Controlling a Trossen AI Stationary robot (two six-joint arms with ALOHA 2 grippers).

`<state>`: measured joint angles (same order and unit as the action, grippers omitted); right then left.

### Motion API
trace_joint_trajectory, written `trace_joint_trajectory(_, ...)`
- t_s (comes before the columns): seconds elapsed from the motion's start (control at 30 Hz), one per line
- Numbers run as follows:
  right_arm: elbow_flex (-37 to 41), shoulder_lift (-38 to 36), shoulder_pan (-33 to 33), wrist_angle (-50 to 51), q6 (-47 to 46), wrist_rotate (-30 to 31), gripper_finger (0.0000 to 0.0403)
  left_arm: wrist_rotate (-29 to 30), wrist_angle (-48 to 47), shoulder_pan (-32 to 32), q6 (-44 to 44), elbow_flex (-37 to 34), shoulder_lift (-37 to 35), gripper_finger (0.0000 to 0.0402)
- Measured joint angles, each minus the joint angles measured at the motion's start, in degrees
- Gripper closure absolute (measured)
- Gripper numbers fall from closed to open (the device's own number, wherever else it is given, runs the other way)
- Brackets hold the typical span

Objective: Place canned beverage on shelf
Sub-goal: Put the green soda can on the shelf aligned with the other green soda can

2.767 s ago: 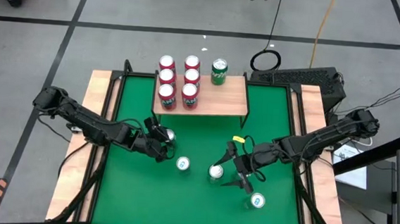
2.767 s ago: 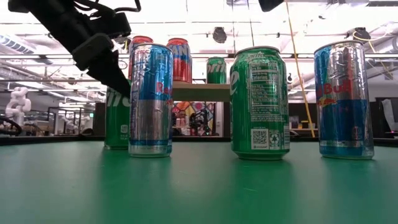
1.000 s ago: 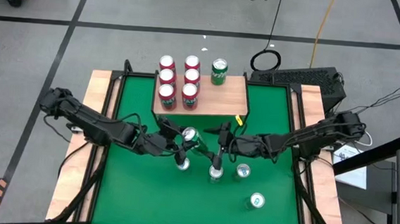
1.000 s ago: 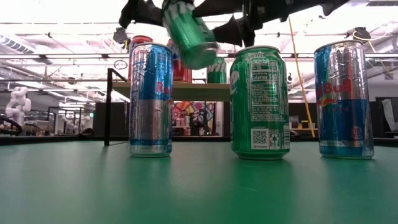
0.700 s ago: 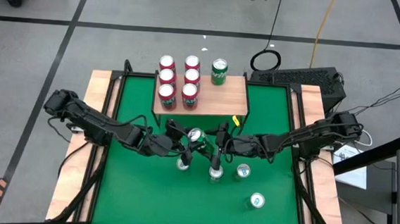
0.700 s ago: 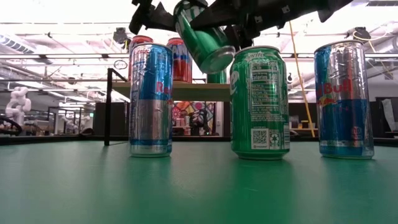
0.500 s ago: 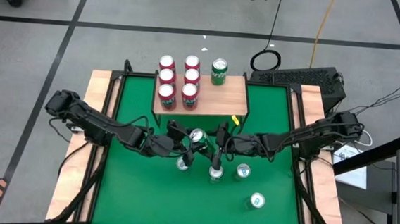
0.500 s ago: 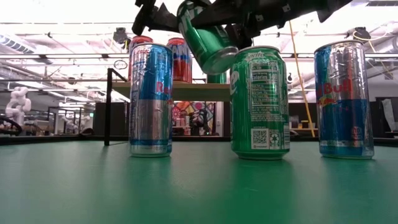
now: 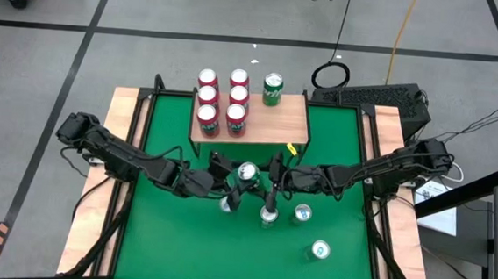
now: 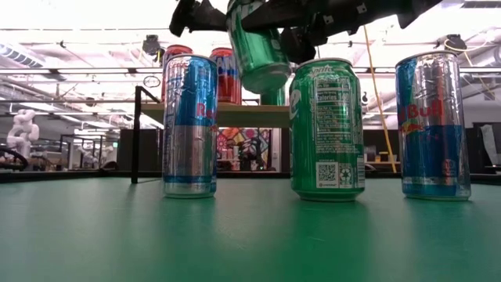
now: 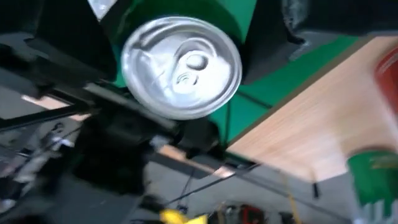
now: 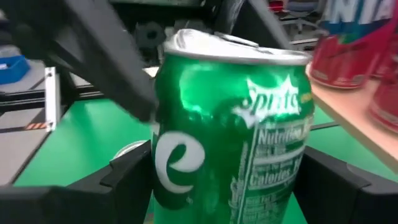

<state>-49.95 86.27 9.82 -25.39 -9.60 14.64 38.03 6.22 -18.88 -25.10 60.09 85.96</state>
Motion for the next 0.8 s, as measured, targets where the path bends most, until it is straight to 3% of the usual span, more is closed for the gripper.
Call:
trace_joint_trajectory(0.2,0.0,-1.5,0.0,0.4,0.0,-1.7,0.0104,-2.1,6.0,-0.2,6.1,0.0,0.0,0.0007)
trace_joint_trajectory(0.6,0.1,-6.9,-0.1,2.0,1.6,-4.8,0.0104,-4.6,7.0,-3.9,18.1,0.2,-6.6,0.0018)
trace_joint_trajectory(0.8,0.1,-7.9,0.4,1.9,1.9,-8.2,0.0104,-4.2,3.7,-7.6,19.5,0.2,-9.3,0.0018)
